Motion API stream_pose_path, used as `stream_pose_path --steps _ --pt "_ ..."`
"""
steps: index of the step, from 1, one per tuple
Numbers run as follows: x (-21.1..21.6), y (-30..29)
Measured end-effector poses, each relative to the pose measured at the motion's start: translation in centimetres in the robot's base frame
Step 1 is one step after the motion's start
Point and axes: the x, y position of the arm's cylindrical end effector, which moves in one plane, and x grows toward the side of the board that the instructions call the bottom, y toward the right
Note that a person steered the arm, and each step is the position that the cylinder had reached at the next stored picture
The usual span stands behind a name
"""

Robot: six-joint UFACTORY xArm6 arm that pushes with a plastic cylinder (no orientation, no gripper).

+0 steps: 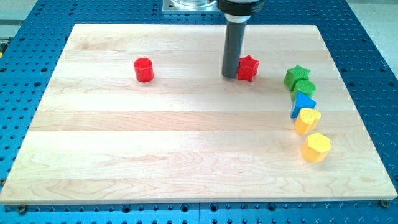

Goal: Slide the red star vertically above the green star

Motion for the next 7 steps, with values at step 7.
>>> stream_pose_path --steps 7 --pt "-3.5 9.6"
